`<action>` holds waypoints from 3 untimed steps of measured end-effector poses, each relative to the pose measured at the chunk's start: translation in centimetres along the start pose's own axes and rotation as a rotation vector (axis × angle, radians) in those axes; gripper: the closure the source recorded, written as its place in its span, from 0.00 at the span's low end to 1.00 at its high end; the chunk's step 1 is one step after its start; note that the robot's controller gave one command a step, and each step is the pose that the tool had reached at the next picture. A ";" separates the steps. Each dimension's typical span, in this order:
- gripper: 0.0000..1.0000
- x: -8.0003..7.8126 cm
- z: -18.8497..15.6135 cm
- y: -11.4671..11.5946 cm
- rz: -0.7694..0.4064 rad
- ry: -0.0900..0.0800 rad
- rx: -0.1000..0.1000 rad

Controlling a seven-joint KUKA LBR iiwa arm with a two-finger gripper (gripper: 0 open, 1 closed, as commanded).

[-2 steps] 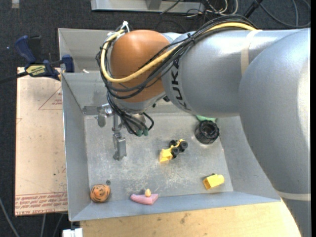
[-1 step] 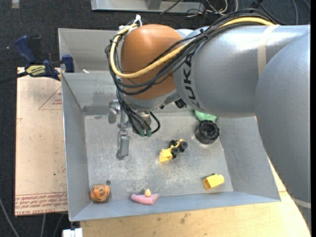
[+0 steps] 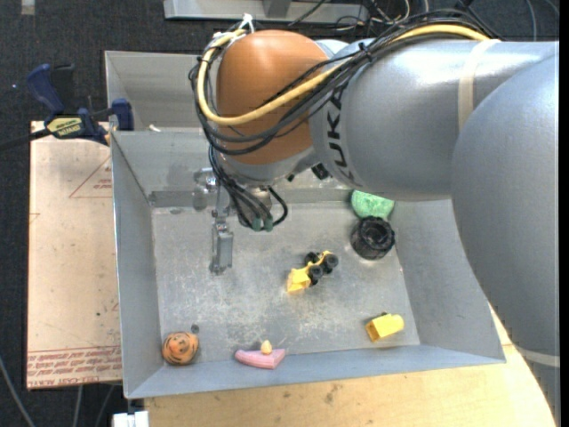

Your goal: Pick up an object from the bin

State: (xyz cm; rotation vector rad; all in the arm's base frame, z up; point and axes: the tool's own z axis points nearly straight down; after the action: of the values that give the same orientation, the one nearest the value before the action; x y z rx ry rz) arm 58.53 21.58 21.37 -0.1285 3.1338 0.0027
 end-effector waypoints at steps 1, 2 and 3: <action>0.00 -0.3 0.8 -1.5 -0.243 0.003 0.000; 0.00 -2.0 0.4 -4.5 -0.127 0.001 -0.001; 0.00 -2.6 -0.3 -3.5 -0.208 0.001 0.001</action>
Offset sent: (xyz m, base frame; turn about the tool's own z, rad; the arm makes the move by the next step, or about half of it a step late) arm 0.0241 -0.0452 -0.0041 -0.1267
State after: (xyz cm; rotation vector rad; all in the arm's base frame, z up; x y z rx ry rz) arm 61.43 18.26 21.71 -0.4529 3.1040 0.0005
